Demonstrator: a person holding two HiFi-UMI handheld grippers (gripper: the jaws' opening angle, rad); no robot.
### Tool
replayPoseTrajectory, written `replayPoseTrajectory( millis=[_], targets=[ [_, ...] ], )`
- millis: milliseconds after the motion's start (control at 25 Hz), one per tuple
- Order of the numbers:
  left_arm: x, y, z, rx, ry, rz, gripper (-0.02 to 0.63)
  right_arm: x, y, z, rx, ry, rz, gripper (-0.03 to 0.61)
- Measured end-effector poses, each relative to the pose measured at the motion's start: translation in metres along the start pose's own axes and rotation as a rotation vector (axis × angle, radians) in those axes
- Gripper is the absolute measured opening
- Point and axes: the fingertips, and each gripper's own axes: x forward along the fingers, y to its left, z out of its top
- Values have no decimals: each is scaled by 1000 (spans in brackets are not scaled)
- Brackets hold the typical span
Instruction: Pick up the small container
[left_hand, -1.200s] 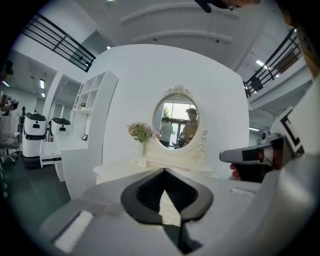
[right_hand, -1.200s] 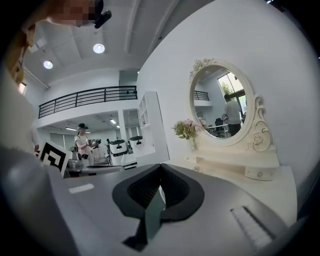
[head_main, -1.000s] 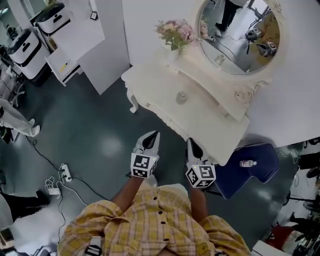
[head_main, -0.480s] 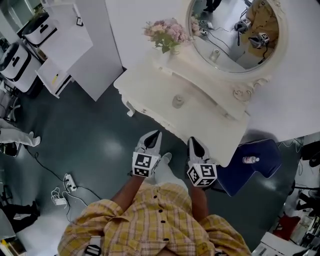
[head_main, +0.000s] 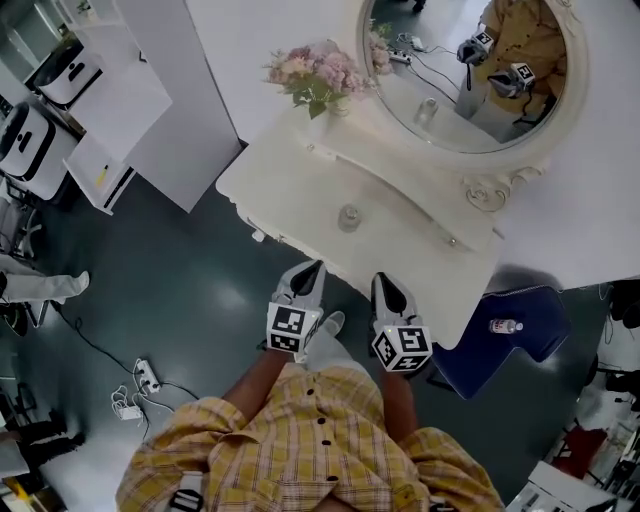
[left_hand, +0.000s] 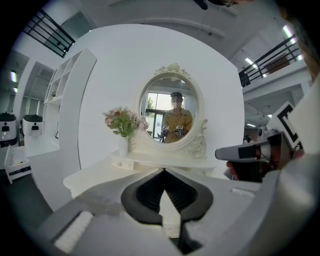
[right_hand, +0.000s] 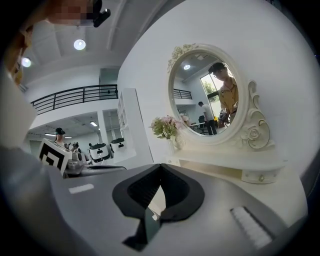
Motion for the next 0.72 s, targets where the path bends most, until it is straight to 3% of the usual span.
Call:
replayPoseTrajectory(
  millis=[720],
  targets=[
    [86, 25, -24, 38, 102, 11, -1, 57, -50, -15, 33, 75, -9, 2]
  ],
)
